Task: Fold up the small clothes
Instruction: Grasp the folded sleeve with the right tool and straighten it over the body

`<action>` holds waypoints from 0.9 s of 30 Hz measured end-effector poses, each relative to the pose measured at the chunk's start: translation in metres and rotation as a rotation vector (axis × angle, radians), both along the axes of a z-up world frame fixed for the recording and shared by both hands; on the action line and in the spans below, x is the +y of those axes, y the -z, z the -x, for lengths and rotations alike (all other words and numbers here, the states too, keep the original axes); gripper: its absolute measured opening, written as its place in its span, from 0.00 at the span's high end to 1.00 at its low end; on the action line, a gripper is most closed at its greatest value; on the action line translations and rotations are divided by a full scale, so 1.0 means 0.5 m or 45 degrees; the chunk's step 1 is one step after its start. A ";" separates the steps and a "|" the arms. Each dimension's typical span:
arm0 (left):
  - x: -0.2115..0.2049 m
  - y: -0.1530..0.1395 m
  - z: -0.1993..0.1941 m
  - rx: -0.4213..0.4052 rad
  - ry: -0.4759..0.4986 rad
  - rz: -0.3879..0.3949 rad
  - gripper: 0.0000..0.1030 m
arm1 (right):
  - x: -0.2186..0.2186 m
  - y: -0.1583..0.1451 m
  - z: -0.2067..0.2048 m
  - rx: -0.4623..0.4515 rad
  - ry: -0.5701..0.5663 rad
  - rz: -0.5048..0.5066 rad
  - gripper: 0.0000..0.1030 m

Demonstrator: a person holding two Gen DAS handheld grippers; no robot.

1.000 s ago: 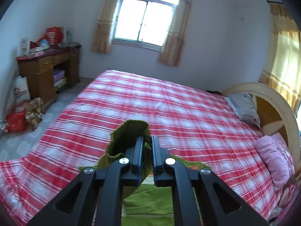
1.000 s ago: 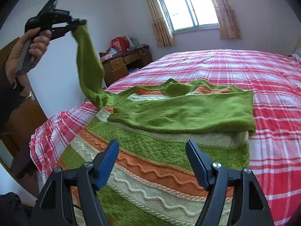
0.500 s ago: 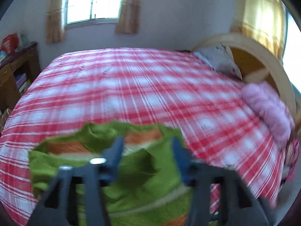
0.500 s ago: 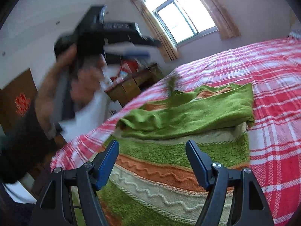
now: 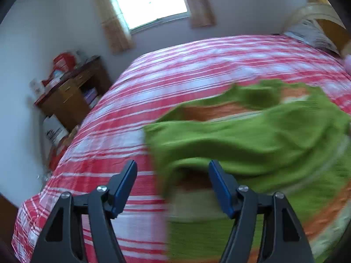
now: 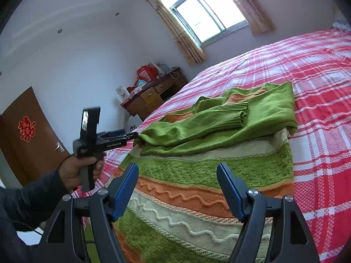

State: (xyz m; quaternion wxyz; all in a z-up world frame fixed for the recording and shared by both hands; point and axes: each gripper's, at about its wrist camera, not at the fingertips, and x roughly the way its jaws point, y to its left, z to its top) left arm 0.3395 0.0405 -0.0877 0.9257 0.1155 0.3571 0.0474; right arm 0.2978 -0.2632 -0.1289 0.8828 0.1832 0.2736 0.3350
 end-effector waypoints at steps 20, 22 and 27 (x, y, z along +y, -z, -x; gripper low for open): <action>0.063 0.081 -0.014 0.063 0.159 0.244 0.77 | 0.042 -0.050 -0.263 0.355 0.220 0.382 0.41; 0.056 0.080 -0.009 0.045 0.159 0.210 0.77 | 0.051 -0.022 -0.295 0.419 0.219 0.408 0.51; 0.049 0.075 -0.003 -0.006 0.171 0.172 0.77 | 0.077 -0.002 -0.316 0.387 0.222 0.530 0.94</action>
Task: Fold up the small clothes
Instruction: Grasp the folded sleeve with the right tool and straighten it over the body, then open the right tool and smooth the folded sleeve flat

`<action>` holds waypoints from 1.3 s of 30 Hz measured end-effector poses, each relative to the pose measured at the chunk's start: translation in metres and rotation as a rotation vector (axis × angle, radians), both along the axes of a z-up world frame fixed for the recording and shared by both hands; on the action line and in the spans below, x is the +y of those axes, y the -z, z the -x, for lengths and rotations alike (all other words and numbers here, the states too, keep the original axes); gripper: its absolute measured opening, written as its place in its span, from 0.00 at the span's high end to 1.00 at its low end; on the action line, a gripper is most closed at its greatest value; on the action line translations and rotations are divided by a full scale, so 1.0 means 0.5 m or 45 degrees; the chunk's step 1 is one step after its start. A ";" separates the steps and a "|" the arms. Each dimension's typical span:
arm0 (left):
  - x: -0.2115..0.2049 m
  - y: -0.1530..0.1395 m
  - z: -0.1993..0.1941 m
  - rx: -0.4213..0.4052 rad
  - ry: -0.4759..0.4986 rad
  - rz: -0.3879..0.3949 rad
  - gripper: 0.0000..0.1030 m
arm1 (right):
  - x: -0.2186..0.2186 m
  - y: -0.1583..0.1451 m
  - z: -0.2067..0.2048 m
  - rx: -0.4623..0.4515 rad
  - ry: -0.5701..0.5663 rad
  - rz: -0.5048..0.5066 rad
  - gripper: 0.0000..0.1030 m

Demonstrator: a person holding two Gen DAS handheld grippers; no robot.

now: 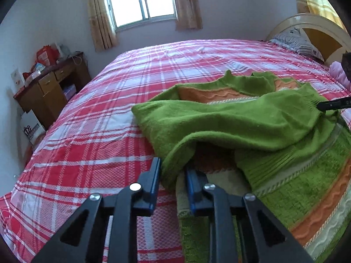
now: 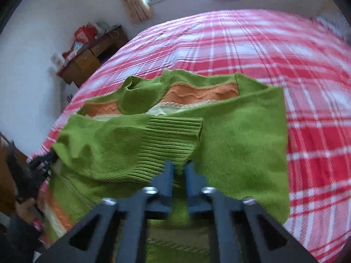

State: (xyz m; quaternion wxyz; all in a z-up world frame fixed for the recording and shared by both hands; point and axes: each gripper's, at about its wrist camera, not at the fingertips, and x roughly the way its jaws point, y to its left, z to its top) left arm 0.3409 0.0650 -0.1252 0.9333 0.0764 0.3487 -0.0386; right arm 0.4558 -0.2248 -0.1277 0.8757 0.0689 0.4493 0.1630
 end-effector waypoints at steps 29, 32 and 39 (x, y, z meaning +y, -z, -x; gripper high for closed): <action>0.001 -0.066 -0.033 -0.069 0.006 0.080 0.32 | 0.061 -0.072 0.075 -0.214 -0.113 0.180 0.50; -0.039 -0.011 -0.054 0.070 0.015 -0.127 0.33 | 0.089 -0.023 0.054 -0.114 -0.127 0.275 0.50; 0.010 0.019 0.006 0.098 -0.002 -0.016 0.16 | 0.062 0.006 0.110 -0.159 -0.159 0.322 0.45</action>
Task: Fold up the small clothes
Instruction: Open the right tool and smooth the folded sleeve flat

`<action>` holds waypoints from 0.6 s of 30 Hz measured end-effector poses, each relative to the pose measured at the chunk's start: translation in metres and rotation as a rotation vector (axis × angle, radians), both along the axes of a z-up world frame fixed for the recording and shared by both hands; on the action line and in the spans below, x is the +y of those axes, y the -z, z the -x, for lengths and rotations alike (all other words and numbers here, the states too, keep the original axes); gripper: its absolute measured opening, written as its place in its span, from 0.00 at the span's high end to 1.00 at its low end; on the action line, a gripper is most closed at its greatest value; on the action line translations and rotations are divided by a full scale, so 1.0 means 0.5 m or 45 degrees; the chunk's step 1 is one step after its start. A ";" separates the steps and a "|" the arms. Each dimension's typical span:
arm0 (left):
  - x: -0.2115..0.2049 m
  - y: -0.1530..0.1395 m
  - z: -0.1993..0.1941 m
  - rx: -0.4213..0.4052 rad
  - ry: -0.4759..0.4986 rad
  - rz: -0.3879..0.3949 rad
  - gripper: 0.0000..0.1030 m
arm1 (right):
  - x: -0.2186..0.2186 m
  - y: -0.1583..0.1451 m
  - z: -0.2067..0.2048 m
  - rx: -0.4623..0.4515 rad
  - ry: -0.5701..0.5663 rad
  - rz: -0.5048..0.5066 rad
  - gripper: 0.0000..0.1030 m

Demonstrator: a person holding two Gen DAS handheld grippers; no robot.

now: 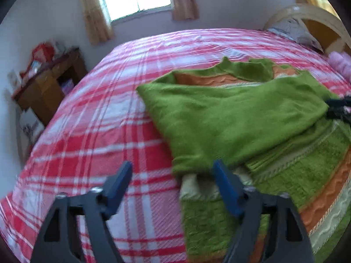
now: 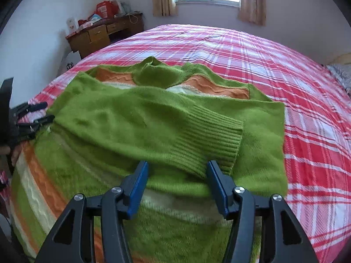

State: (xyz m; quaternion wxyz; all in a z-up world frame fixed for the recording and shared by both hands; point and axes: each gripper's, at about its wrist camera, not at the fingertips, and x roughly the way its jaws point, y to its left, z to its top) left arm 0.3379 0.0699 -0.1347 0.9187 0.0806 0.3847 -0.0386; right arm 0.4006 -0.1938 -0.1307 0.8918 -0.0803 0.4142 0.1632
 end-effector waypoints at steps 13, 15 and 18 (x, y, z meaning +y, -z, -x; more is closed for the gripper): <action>0.020 0.014 -0.008 0.082 -0.103 0.077 0.00 | -0.012 -0.002 -0.006 0.002 0.090 -0.093 0.39; 0.017 0.005 0.004 0.042 -0.106 0.062 0.00 | -0.024 -0.010 0.010 -0.007 0.147 -0.148 0.39; 0.007 -0.007 0.037 0.002 -0.068 0.078 0.00 | -0.029 -0.019 0.043 0.006 0.146 -0.208 0.39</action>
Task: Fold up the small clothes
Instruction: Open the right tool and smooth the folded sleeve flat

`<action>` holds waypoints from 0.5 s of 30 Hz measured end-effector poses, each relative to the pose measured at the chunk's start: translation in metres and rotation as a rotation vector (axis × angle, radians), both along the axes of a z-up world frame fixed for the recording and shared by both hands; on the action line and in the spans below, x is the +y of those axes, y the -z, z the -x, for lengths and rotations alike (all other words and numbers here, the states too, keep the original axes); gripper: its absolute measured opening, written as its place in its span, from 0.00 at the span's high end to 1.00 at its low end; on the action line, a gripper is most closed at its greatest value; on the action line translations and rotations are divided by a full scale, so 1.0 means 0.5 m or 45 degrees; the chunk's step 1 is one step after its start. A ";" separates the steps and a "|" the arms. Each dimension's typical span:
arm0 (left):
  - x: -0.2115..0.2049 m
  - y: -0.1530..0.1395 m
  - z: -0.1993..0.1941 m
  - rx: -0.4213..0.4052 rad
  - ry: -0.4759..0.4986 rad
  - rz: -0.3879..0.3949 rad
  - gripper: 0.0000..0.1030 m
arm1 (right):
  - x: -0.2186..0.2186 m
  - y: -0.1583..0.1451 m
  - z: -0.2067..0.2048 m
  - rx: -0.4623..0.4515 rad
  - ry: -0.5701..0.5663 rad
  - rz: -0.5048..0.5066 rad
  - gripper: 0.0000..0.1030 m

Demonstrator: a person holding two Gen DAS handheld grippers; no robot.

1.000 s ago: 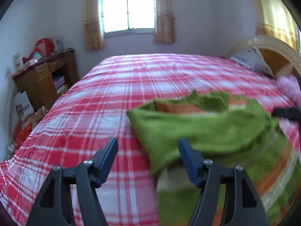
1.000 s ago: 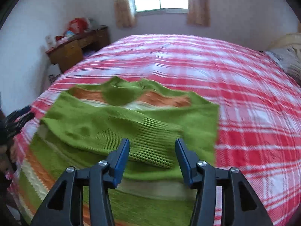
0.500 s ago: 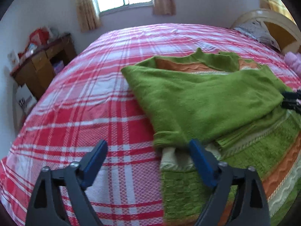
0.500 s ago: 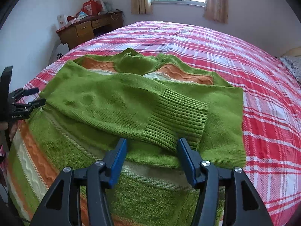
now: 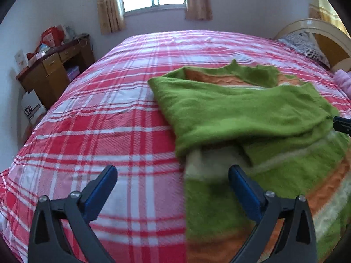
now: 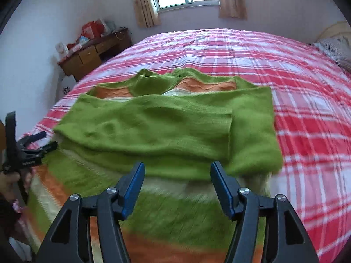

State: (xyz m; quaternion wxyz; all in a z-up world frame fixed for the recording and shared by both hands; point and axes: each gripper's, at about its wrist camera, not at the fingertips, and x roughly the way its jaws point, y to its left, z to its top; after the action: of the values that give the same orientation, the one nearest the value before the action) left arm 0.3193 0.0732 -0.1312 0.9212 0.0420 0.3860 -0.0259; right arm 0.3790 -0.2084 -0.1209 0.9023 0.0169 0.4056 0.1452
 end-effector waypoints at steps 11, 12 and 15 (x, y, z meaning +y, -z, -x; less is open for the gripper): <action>-0.038 -0.053 0.105 -0.104 0.066 0.027 0.00 | 0.026 -0.034 0.136 -0.068 -0.080 -0.055 0.39; -0.040 -0.054 0.114 -0.101 0.069 0.028 0.00 | 0.027 -0.034 0.143 -0.069 -0.084 -0.061 0.39; -0.042 -0.050 0.139 -0.092 0.083 0.051 0.00 | 0.032 -0.027 0.175 -0.063 -0.097 -0.089 0.39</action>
State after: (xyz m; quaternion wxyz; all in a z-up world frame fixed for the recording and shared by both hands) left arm 0.2496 0.0521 -0.1060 0.9339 0.0369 0.3503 -0.0621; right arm 0.2913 -0.1925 -0.1073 0.9047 0.0291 0.3781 0.1940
